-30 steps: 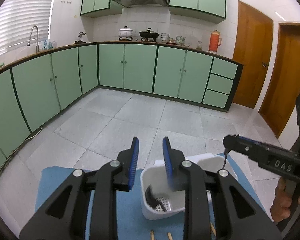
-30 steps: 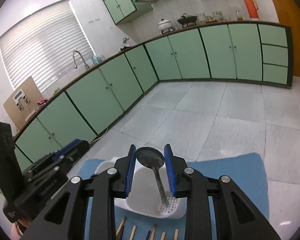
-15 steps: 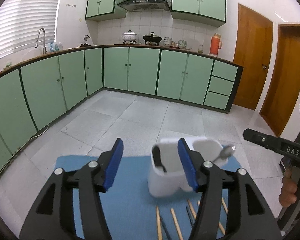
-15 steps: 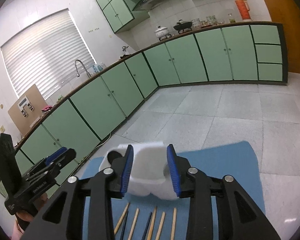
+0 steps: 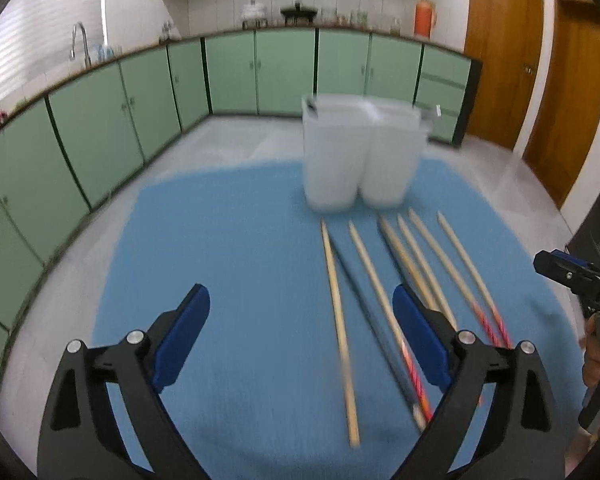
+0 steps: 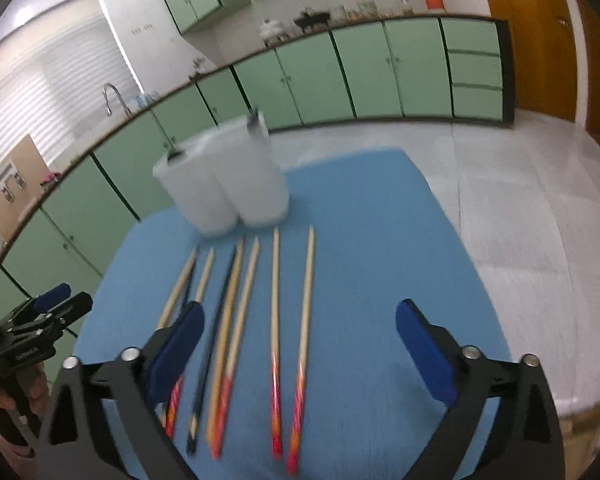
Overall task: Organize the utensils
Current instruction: 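Open both tools and pull them back from the holder, then grasp a red-patterned chopstick with the right tool while the left grasps a plain wooden chopstick, then lift and drop the wooden chopstick into the holder with the left tool while the right drops the red one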
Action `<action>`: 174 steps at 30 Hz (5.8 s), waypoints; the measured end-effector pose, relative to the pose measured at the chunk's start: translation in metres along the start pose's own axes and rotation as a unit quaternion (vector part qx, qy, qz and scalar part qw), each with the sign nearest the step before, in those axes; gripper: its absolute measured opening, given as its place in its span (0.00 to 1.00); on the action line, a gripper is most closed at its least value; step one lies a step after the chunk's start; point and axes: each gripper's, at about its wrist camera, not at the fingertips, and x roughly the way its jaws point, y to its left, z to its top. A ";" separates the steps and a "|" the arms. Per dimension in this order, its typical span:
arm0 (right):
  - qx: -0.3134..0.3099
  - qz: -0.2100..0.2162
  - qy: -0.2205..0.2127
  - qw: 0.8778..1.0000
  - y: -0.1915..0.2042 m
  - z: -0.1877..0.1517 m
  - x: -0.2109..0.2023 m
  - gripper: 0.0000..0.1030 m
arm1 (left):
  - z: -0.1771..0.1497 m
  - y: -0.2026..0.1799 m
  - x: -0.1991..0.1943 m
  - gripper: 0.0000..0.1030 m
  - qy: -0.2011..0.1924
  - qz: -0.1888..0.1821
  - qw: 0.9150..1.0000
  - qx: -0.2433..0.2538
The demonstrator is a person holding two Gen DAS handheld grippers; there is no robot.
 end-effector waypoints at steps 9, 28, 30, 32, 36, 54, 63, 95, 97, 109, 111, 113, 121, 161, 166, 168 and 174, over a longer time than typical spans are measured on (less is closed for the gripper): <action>-0.035 -0.029 0.041 0.998 0.010 -0.065 -0.017 0.87 | -0.059 0.006 -0.003 0.88 0.057 0.007 0.998 -0.026; -0.100 -0.053 0.054 0.992 0.029 -0.104 -0.006 0.15 | -0.085 -0.010 -0.004 0.88 0.077 0.022 0.996 -0.036; -0.111 -0.057 0.051 0.991 0.033 -0.105 -0.005 0.10 | -0.085 -0.012 -0.002 0.88 0.077 0.022 0.996 -0.036; -0.121 -0.065 0.047 0.989 0.035 -0.105 -0.004 0.08 | -0.086 -0.015 0.000 0.78 0.079 0.020 0.996 -0.035; -0.125 -0.072 0.042 0.989 0.037 -0.104 0.000 0.07 | -0.091 -0.015 0.006 0.74 0.085 0.019 0.996 -0.037; -0.099 -0.055 0.028 0.993 0.027 -0.104 0.001 0.07 | -0.087 -0.028 0.010 0.38 0.055 0.034 0.998 -0.025; -0.095 -0.062 0.027 0.993 0.028 -0.102 0.001 0.06 | -0.086 -0.037 0.009 0.06 0.053 0.025 0.998 -0.020; -0.108 -0.024 -0.094 0.989 0.040 0.021 -0.108 0.05 | 0.039 -0.030 -0.108 0.06 -0.127 0.004 0.992 -0.001; -0.108 -0.020 -0.098 0.989 0.042 0.030 -0.111 0.05 | 0.048 -0.029 -0.108 0.06 -0.130 -0.006 0.991 -0.005; -0.131 0.000 -0.102 0.986 0.054 0.081 -0.117 0.05 | 0.080 -0.025 -0.106 0.06 -0.134 -0.042 0.990 -0.015; -0.131 0.006 -0.106 0.986 0.055 0.087 -0.117 0.05 | 0.082 -0.024 -0.107 0.06 -0.138 -0.044 0.989 -0.017; -0.131 0.010 -0.111 0.985 0.056 0.094 -0.119 0.05 | 0.086 -0.024 -0.110 0.06 -0.143 -0.045 0.988 -0.017; -0.144 0.026 -0.144 0.979 0.072 0.128 -0.128 0.05 | 0.107 -0.020 -0.127 0.06 -0.178 -0.045 0.983 -0.017; -0.160 0.005 -0.094 0.983 0.104 0.187 0.023 0.12 | 0.195 -0.015 0.016 0.29 -0.130 -0.018 0.991 -0.028; -0.158 0.000 -0.114 0.981 0.100 0.175 0.002 0.37 | 0.180 -0.008 -0.006 0.51 -0.141 -0.016 0.989 -0.032; -0.153 -0.002 -0.127 0.980 0.096 0.169 -0.010 0.52 | 0.172 -0.007 -0.016 0.59 -0.148 -0.013 0.988 -0.031; -0.140 -0.003 -0.159 0.977 0.082 0.134 -0.046 0.80 | 0.132 -0.004 -0.046 0.79 -0.154 -0.014 0.988 -0.029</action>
